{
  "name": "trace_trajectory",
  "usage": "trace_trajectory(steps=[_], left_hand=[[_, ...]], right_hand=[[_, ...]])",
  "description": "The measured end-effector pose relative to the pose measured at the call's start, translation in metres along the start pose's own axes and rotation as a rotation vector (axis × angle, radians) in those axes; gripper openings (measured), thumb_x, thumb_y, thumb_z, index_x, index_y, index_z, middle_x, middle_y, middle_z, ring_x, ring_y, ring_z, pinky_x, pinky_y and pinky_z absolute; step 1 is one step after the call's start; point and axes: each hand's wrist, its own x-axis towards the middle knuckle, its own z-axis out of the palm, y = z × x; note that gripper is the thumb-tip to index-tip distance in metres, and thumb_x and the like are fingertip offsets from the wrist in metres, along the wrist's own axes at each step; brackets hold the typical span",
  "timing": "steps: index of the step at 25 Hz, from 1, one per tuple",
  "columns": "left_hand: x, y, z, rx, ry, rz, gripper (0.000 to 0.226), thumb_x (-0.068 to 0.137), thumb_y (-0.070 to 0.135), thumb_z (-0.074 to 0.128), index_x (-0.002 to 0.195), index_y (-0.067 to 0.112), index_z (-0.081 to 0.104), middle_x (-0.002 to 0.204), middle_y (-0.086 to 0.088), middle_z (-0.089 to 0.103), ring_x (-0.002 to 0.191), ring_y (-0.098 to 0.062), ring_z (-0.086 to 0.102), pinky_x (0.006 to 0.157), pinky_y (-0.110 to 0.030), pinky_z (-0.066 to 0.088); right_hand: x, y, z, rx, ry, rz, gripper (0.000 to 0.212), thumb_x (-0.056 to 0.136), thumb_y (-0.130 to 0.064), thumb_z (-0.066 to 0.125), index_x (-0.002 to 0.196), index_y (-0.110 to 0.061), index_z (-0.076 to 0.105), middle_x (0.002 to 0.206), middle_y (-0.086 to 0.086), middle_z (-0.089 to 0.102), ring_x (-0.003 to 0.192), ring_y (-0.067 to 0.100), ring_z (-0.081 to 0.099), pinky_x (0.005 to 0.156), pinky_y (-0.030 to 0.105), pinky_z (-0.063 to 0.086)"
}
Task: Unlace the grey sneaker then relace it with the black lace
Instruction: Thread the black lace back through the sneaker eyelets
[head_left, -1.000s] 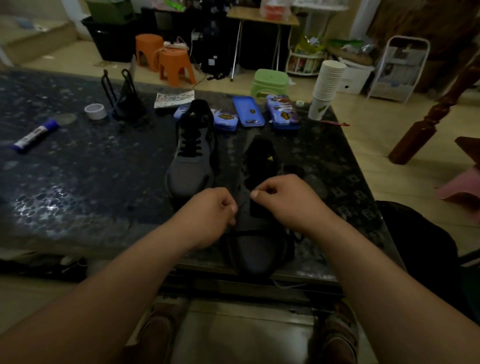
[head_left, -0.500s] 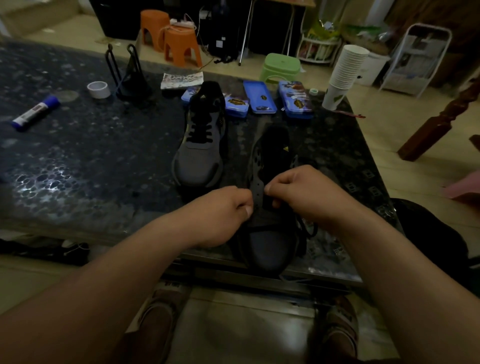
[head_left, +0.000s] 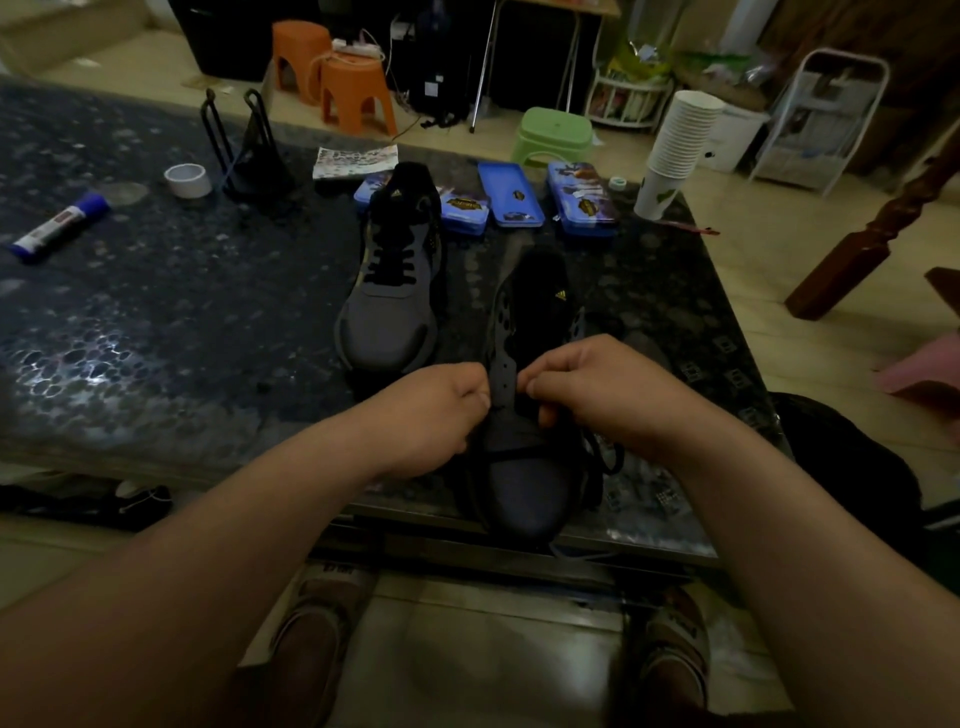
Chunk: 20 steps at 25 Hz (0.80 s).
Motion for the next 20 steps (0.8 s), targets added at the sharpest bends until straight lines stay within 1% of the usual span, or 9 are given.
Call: trace_trajectory(steps=[2,5,8,10,12,14,16,18,20], left_hand=[[-0.001,0.000,0.000,-0.011,0.006,-0.004,0.021,0.108,0.019,0.045,0.096,0.005,0.056,0.074,-0.004,0.058,0.045,0.002,0.049,0.045,-0.016,0.039],[-0.002,0.001,-0.001,0.032,0.011,0.003,0.021,0.107,0.023,0.045,0.096,0.011,0.058,0.076,-0.003,0.063,0.051,0.002,0.054,0.052,-0.021,0.043],[-0.002,0.002,-0.001,0.040,0.006,-0.006,0.021,0.107,0.025,0.046,0.095,0.012,0.058,0.078,-0.005,0.062,0.059,-0.005,0.057,0.049,-0.020,0.044],[-0.001,0.001,0.000,0.052,0.007,0.019,0.021,0.107,0.023,0.047,0.090,0.014,0.057,0.077,-0.005,0.062,0.057,-0.006,0.054,0.050,-0.021,0.043],[0.001,0.000,0.002,0.166,0.039,0.095,0.023,0.105,0.024,0.049,0.084,0.019,0.055,0.084,-0.001,0.061,0.068,-0.010,0.056,0.061,-0.029,0.046],[0.002,0.000,0.007,0.310,0.096,0.172,0.024,0.104,0.026,0.050,0.080,0.025,0.051,0.091,0.002,0.053,0.081,-0.016,0.056,0.074,-0.036,0.047],[0.002,0.000,0.011,0.372,0.131,0.212,0.024,0.102,0.027,0.050,0.079,0.029,0.046,0.092,0.005,0.049,0.084,-0.018,0.055,0.080,-0.040,0.049],[0.005,-0.004,0.013,0.378,0.144,0.201,0.024,0.102,0.029,0.053,0.078,0.030,0.047,0.091,0.005,0.051,0.085,-0.021,0.057,0.080,-0.042,0.051],[0.007,-0.009,0.011,0.282,0.158,0.135,0.024,0.101,0.032,0.060,0.079,0.025,0.054,0.087,0.002,0.059,0.083,-0.022,0.062,0.076,-0.042,0.053]], right_hand=[[0.001,0.000,0.001,-0.008,-0.001,-0.001,0.017,0.097,-0.024,0.066,0.087,-0.023,0.079,0.064,-0.001,0.072,0.053,0.012,0.049,0.054,0.026,0.037],[0.001,0.000,0.001,-0.008,-0.001,-0.005,0.017,0.097,-0.023,0.066,0.086,-0.023,0.079,0.064,0.000,0.072,0.053,0.012,0.048,0.054,0.026,0.037],[0.001,0.000,0.002,0.004,0.002,-0.007,0.017,0.097,-0.022,0.066,0.086,-0.022,0.079,0.063,0.000,0.072,0.057,0.017,0.050,0.059,0.030,0.039],[0.000,-0.001,0.001,0.009,0.004,-0.007,0.018,0.097,-0.022,0.066,0.086,-0.022,0.079,0.064,0.001,0.072,0.060,0.020,0.051,0.062,0.032,0.039],[0.000,-0.002,0.002,0.005,0.000,-0.012,0.018,0.097,-0.023,0.066,0.086,-0.023,0.080,0.065,0.001,0.073,0.060,0.020,0.051,0.063,0.034,0.040],[0.000,-0.002,0.002,-0.006,-0.003,-0.018,0.018,0.097,-0.022,0.066,0.085,-0.023,0.080,0.066,0.001,0.074,0.062,0.020,0.052,0.064,0.035,0.041],[-0.001,-0.002,0.001,-0.011,-0.013,-0.025,0.018,0.097,-0.022,0.066,0.087,-0.024,0.081,0.068,0.001,0.074,0.064,0.022,0.054,0.065,0.037,0.041],[-0.003,-0.003,0.000,-0.069,-0.049,-0.049,0.017,0.097,-0.020,0.065,0.091,-0.024,0.080,0.070,0.001,0.075,0.066,0.021,0.059,0.066,0.035,0.045],[-0.003,-0.004,0.000,-0.259,-0.117,-0.126,0.018,0.097,-0.017,0.062,0.087,-0.019,0.078,0.070,0.002,0.073,0.061,0.009,0.060,0.062,0.026,0.047]])
